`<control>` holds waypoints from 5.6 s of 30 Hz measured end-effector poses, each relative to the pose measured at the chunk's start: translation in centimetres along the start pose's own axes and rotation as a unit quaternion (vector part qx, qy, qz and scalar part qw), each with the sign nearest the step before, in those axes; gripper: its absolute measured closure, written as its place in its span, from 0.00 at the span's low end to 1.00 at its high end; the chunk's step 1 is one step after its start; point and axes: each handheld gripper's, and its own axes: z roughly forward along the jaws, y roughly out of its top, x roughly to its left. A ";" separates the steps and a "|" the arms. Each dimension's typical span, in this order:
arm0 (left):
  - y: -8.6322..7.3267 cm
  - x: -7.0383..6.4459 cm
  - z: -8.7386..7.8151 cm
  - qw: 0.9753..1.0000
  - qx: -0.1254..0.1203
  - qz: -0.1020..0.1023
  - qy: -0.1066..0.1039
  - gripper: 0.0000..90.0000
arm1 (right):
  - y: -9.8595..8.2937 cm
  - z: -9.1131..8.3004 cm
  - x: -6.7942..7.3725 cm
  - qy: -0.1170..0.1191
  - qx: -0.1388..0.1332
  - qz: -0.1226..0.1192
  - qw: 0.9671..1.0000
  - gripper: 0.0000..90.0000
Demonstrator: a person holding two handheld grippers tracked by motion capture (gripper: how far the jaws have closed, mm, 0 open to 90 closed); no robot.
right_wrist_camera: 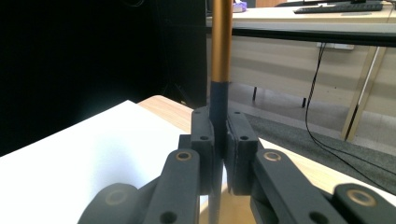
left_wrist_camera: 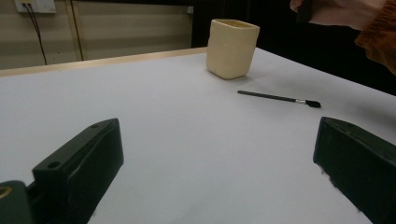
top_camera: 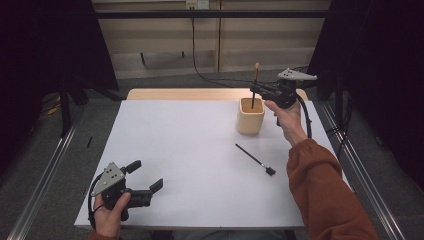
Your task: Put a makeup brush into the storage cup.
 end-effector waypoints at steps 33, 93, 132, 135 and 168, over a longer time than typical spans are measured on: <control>0.0 -0.1 -0.1 1.000 0.001 0.002 -0.003 0.03 | -3.6 0.8 -1.1 -0.007 0.020 0.011 1.000 0.93; -0.1 0.2 0.1 1.000 0.001 0.003 0.001 0.03 | -5.3 -1.4 -0.4 0.003 0.037 0.019 0.999 0.07; -0.1 0.2 -0.2 1.000 -0.007 0.000 0.010 0.03 | -8.0 -10.0 3.5 -0.002 0.019 0.007 1.000 0.02; -0.1 0.2 -0.2 1.000 -0.010 0.000 0.009 0.03 | -8.5 -10.9 3.7 -0.006 0.016 0.010 1.000 0.02; -0.1 -0.2 -1.0 1.000 -0.018 0.001 0.016 0.02 | -12.5 -17.8 7.6 -0.035 0.021 0.021 0.999 0.00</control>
